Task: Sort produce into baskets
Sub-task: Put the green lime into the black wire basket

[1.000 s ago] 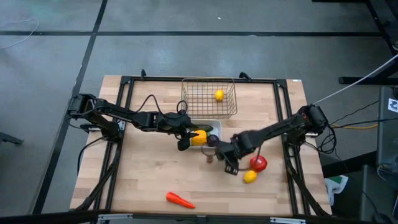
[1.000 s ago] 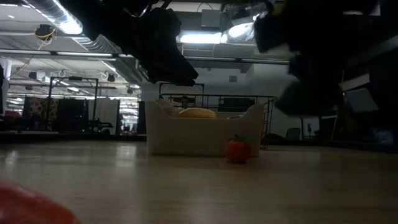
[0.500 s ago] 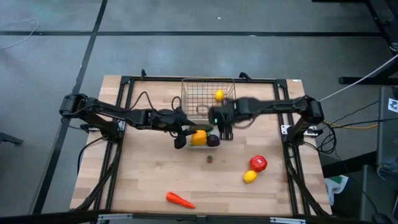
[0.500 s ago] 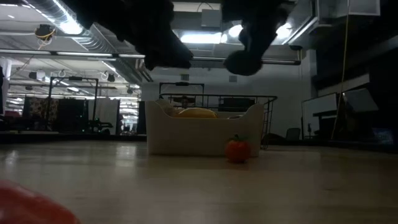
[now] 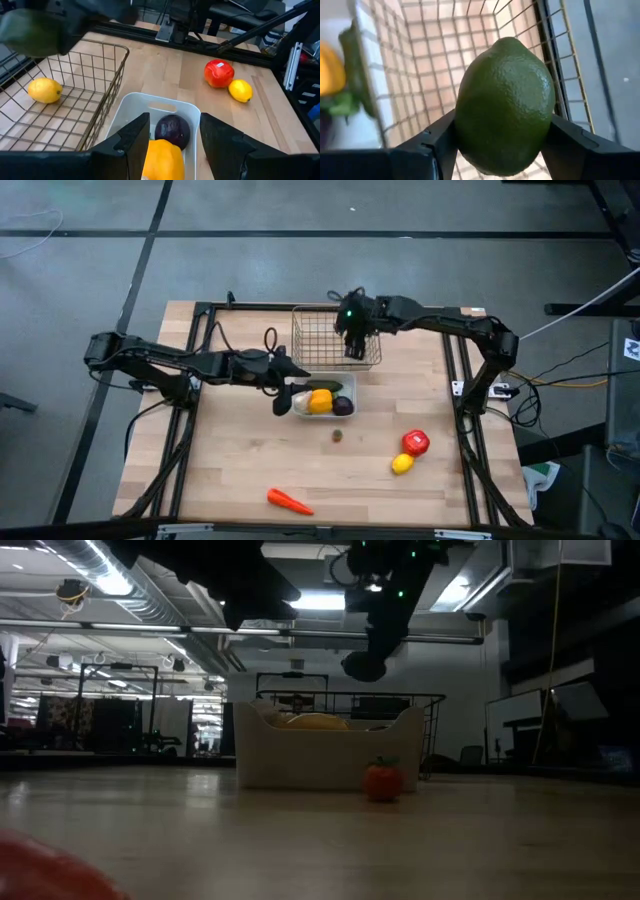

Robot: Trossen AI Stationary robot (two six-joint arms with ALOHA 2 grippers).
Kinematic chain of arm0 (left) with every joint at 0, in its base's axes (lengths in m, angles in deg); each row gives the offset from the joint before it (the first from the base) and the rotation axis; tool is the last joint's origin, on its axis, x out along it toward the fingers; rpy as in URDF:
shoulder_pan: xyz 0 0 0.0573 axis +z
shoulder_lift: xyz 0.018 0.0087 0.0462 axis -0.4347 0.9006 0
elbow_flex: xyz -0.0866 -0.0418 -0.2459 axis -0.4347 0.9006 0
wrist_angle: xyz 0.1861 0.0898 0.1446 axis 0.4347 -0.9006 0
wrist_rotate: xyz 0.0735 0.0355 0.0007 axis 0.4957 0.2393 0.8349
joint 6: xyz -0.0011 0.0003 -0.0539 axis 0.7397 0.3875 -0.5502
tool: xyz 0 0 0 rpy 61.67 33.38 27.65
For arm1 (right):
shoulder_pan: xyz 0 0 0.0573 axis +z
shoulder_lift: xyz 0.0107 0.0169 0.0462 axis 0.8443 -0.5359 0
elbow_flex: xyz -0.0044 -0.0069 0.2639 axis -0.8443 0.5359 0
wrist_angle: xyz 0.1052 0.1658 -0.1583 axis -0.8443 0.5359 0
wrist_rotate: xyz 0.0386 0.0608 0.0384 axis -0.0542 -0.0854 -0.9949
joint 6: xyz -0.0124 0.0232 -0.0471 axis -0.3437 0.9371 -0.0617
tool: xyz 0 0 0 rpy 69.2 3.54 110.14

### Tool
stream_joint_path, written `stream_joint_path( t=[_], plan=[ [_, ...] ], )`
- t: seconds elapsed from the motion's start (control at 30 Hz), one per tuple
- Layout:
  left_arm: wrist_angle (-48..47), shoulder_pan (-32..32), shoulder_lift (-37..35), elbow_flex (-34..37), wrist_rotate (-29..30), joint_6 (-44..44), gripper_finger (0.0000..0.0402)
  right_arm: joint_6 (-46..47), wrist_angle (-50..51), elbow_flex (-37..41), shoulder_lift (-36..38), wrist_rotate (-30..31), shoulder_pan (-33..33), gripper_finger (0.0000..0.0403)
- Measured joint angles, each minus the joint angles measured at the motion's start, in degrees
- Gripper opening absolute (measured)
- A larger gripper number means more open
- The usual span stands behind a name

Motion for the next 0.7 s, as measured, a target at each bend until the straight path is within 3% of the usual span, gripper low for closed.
stream_joint_path(
  t=[0.33,0.53,0.7],
  plan=[
    [0.1,0.0,0.2,0.0,0.0,0.0,0.0170,0.1,-13.6,6.9,-0.1,-3.2,-5.4,0.0234],
    [0.0,0.0,0.2,0.0,0.0,0.0,0.0170,0.1,-16.0,7.7,-0.1,-2.7,-5.3,0.0234],
    [-0.1,0.0,0.2,0.0,0.0,0.2,0.0170,0.0,-16.1,7.7,-0.1,-7.4,-5.3,0.0239]
  ],
)
